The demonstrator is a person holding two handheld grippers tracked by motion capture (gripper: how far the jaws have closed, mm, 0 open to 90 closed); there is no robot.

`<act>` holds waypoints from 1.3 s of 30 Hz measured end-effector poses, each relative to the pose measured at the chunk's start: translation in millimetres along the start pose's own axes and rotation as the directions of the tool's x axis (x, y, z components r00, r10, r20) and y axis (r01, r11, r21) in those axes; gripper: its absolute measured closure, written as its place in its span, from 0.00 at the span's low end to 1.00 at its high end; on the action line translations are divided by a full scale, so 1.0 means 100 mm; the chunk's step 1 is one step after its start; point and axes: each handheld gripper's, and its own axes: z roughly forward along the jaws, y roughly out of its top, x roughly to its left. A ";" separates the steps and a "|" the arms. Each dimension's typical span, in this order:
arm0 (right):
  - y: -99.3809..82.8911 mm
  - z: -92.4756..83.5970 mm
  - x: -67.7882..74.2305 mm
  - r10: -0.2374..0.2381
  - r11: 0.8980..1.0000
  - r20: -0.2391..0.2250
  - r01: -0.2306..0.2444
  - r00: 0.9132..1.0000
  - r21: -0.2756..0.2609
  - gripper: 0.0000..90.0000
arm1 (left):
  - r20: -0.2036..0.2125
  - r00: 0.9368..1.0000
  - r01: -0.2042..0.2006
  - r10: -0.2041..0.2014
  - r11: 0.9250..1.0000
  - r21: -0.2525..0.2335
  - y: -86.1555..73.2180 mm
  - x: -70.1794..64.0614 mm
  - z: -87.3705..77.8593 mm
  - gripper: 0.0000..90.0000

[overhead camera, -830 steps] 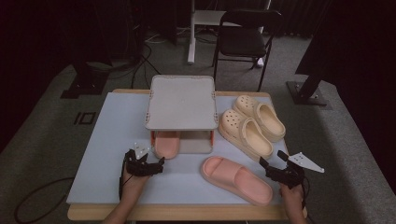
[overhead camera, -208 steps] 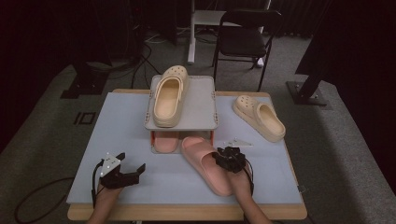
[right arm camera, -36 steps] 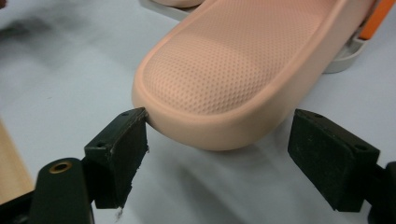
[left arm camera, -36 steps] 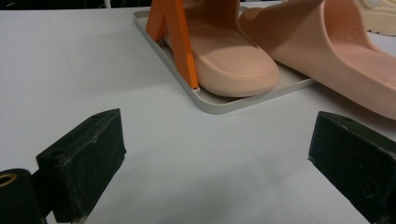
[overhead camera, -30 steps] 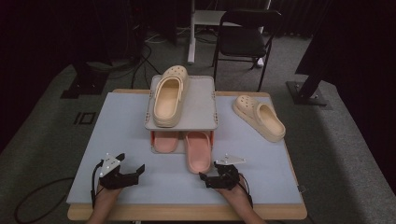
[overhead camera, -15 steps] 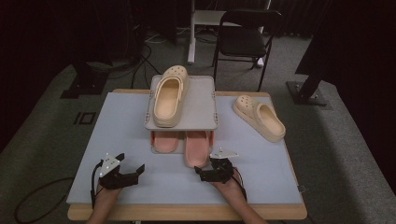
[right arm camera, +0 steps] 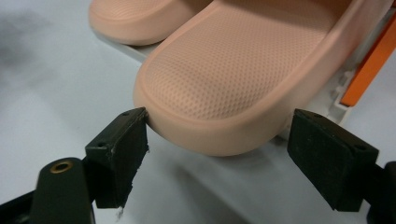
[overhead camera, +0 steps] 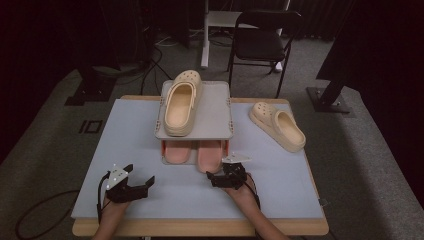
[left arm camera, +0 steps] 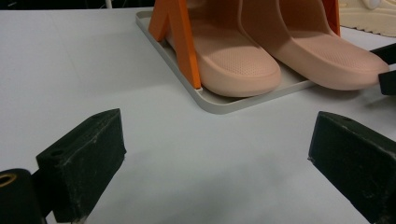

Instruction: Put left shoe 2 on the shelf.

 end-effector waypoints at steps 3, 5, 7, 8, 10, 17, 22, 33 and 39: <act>0.01 0.02 -0.02 -0.002 1.000 0.013 0.002 1.000 -0.004 0.22 | -0.001 1.000 0.001 -0.001 1.000 -0.001 0.00 0.00 0.00 0.04; 0.02 0.03 -0.02 -0.001 1.000 0.024 0.001 1.000 -0.009 0.22 | 0.000 1.000 0.000 0.000 1.000 -0.002 0.00 0.00 0.00 0.04; 0.03 0.03 -0.02 -0.003 1.000 0.027 0.003 1.000 -0.009 0.22 | -0.001 1.000 -0.001 0.001 1.000 0.000 0.00 0.00 0.00 0.04; 0.03 0.04 -0.02 -0.001 1.000 0.027 0.001 1.000 -0.010 0.22 | 0.000 1.000 -0.001 0.001 1.000 0.000 0.00 0.00 0.00 0.04; 0.03 0.04 -0.02 -0.004 1.000 0.034 0.005 0.999 -0.012 0.22 | -0.002 1.000 0.000 0.000 1.000 0.000 0.00 0.01 0.00 0.04; 0.06 0.06 -0.02 -0.004 1.000 0.050 0.005 0.999 -0.015 0.21 | -0.001 1.000 -0.001 0.001 1.000 0.002 0.00 0.00 0.00 0.04; 0.09 0.09 -0.03 0.002 1.000 0.062 -0.001 0.998 -0.015 0.21 | 0.001 1.000 0.002 -0.002 1.000 0.001 -0.01 0.01 0.00 0.04; 0.13 0.17 -0.03 0.026 1.000 0.081 -0.026 0.996 -0.009 0.19 | 0.000 1.000 -0.002 0.002 1.000 0.003 -0.01 0.01 0.00 0.04; 0.12 0.15 -0.03 0.035 0.999 0.039 -0.033 0.999 -0.034 0.20 | 0.001 1.000 -0.001 0.001 1.000 0.005 -0.01 0.01 0.01 0.04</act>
